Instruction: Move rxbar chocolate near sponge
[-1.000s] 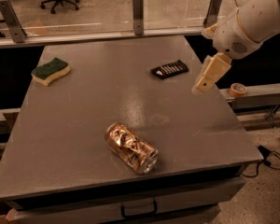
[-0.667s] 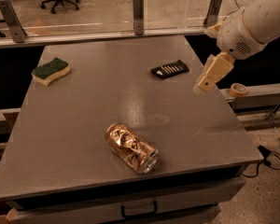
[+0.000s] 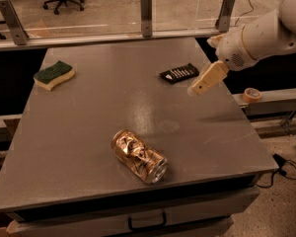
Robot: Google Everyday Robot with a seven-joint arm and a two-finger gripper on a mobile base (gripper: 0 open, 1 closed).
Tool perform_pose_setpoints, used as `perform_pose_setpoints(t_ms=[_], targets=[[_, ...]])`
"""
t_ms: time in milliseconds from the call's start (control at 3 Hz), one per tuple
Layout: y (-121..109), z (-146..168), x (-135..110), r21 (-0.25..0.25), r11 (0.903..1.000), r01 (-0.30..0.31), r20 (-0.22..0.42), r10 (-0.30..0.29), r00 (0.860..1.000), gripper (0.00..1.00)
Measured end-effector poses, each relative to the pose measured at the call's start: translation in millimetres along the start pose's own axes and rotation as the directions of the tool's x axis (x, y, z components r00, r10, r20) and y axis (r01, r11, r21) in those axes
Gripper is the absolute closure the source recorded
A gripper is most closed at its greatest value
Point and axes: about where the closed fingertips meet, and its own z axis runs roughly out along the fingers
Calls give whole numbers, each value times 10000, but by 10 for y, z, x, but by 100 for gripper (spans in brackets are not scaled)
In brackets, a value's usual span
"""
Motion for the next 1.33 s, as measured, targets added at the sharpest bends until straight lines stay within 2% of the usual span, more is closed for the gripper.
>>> perform_pose_setpoints(t_ms=[333,667,1000,1333], targets=[[-152,394,48,-16,9961,-886,618,885,9942,0],[-343,689,91,65,9816,-1907,1146,1887,9753,0],[-544,869,169,274,9548,-2960,1473,2890,9459,0],[-663,985,228,240,9214,-3879,1792,3777,9084,16]])
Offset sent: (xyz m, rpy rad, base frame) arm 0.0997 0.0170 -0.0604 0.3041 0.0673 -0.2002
